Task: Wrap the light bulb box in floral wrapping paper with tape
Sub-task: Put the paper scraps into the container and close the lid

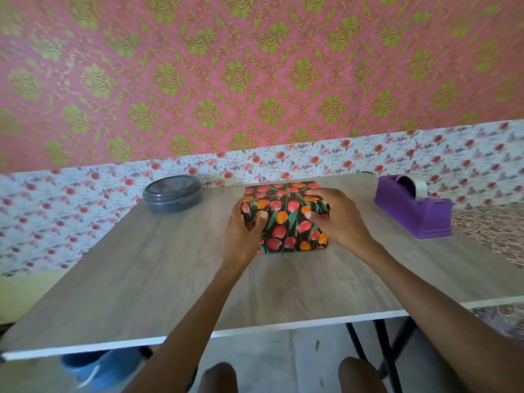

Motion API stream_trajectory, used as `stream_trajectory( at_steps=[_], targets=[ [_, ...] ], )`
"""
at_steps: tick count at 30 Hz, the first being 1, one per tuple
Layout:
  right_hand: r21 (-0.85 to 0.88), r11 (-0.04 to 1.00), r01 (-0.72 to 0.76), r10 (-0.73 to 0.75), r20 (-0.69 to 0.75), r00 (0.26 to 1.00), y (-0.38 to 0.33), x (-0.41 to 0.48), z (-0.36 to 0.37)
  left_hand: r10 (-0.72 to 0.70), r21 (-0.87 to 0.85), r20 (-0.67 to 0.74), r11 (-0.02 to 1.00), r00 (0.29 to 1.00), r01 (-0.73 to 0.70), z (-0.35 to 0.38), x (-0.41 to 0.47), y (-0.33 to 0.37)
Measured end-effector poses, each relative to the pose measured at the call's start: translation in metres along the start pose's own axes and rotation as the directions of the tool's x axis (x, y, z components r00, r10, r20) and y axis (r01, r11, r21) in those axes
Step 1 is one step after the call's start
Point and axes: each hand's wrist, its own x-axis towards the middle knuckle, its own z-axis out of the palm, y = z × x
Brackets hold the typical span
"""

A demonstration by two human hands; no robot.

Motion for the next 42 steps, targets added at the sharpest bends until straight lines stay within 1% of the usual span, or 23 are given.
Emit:
stream_trajectory(
  at_steps=[3,5,6,7,8,10,12,15,16,19,22,25,27,30,33,35,39,42],
  targets=[
    [-0.019,0.998,-0.054,0.054,0.033,0.998,0.002,0.003,-0.006,-0.029,-0.06,0.049,0.998,0.998,0.032,0.004,0.005,0.003],
    [-0.135,0.988,-0.069,0.075,0.036,0.997,0.002,0.007,-0.009,-0.067,-0.095,0.101,0.993,0.993,0.077,0.002,0.008,0.003],
    [-0.216,0.975,-0.052,0.055,0.009,0.998,-0.002,0.007,-0.01,-0.084,-0.087,0.122,0.992,0.989,0.095,0.0,0.01,0.001],
    [-0.261,0.965,-0.02,0.015,-0.019,1.0,-0.008,0.011,-0.01,-0.095,-0.06,0.129,0.993,0.987,0.103,-0.006,0.015,-0.001],
    [-0.252,0.968,0.016,-0.026,-0.038,0.999,-0.019,0.015,-0.009,-0.098,-0.007,0.109,0.995,0.989,0.1,-0.014,0.02,-0.005],
    [-0.136,0.987,0.086,-0.089,-0.013,0.996,-0.049,0.026,-0.003,-0.076,0.119,0.011,0.99,0.997,0.074,-0.034,0.04,-0.018],
    [-0.039,0.99,0.136,-0.132,0.099,0.986,-0.084,0.043,0.015,-0.041,0.213,-0.097,0.975,0.994,0.061,-0.06,0.065,-0.038],
    [-0.017,0.981,0.192,-0.181,0.259,0.949,-0.123,0.076,0.054,0.02,0.36,-0.163,0.932,0.986,0.041,-0.099,0.106,-0.078],
    [-0.026,0.977,0.212,-0.194,0.299,0.934,-0.132,0.087,0.067,0.056,0.445,-0.167,0.895,0.984,0.025,-0.109,0.119,-0.092],
    [-0.084,0.962,0.259,-0.202,0.421,0.885,-0.16,0.119,0.11,0.133,0.68,-0.16,0.733,0.978,0.012,-0.137,0.156,-0.133],
    [-0.208,0.93,0.303,-0.161,0.509,0.846,-0.18,0.141,0.141,0.19,0.818,-0.069,0.573,0.979,-0.054,-0.158,0.19,-0.162],
    [-0.274,0.9,0.338,-0.134,0.565,0.814,-0.188,0.158,0.164,0.172,0.891,0.076,0.431,0.982,-0.144,-0.17,0.221,-0.184],
    [-0.306,0.886,0.348,-0.12,0.572,0.811,-0.187,0.164,0.172,0.168,0.908,0.142,0.369,0.975,-0.196,-0.172,0.236,-0.191],
    [-0.324,0.882,0.343,-0.104,0.575,0.811,-0.182,0.163,0.182,0.206,0.918,0.192,0.309,0.96,-0.25,-0.176,0.245,-0.197],
    [-0.297,0.9,0.317,-0.096,0.576,0.812,-0.177,0.158,0.186,0.265,0.913,0.217,0.285,0.939,-0.292,-0.18,0.236,-0.194],
    [-0.267,0.914,0.306,-0.103,0.576,0.811,-0.176,0.154,0.187,0.275,0.903,0.237,0.291,0.932,-0.315,-0.181,0.22,-0.187],
    [-0.219,0.939,0.265,-0.095,0.574,0.813,-0.175,0.145,0.181,0.325,0.879,0.25,0.32,0.912,-0.355,-0.182,0.161,-0.165],
    [-0.141,0.973,0.181,-0.079,0.533,0.842,-0.174,0.137,0.178,0.346,0.852,0.26,0.357,0.901,-0.383,-0.189,0.11,-0.147]
  ],
)
